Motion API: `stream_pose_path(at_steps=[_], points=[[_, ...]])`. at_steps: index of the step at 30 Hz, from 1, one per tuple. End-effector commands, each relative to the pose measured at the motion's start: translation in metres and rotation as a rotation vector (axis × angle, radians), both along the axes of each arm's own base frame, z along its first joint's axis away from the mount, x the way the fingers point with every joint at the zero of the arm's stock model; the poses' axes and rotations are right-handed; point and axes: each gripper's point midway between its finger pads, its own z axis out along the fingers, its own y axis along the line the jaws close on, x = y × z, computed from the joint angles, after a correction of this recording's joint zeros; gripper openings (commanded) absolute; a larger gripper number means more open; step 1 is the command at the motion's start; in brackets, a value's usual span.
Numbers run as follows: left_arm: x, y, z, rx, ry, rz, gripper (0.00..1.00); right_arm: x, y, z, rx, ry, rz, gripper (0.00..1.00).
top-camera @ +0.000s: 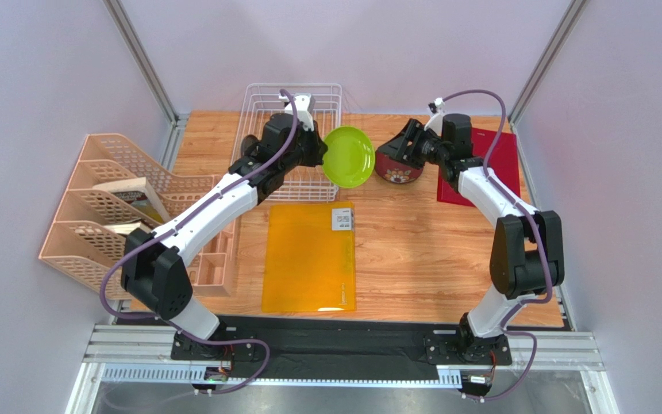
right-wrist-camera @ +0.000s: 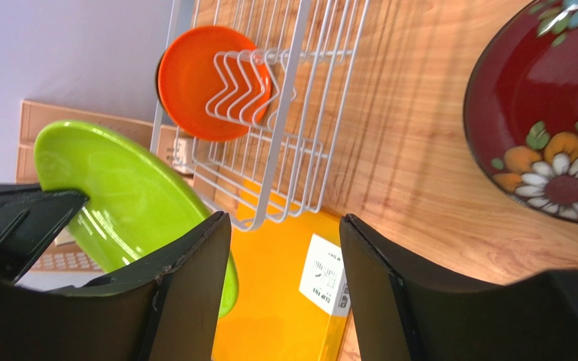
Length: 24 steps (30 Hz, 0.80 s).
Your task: Unload the plates from the dish rack
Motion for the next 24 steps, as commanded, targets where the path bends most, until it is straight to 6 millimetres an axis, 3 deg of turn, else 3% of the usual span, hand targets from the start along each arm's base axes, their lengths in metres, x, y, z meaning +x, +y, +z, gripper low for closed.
stream_pose_path(at_steps=[1, 12, 21, 24], points=[[0.005, -0.026, 0.022, -0.123, -0.032, -0.064, 0.0, -0.008, 0.018, 0.019, 0.101, -0.064, 0.099, 0.61], [0.019, -0.034, -0.007, -0.113, 0.023, -0.045, 0.0, -0.029, 0.022, 0.01, 0.106, -0.06, 0.115, 0.61], [0.022, -0.035, -0.009, -0.113, 0.023, -0.039, 0.0, -0.032, 0.016, 0.016, 0.112, -0.084, 0.062, 0.61], [0.023, -0.037, -0.008, -0.118, 0.021, -0.048, 0.0, -0.034, 0.023, 0.017, 0.152, -0.066, 0.103, 0.61]])
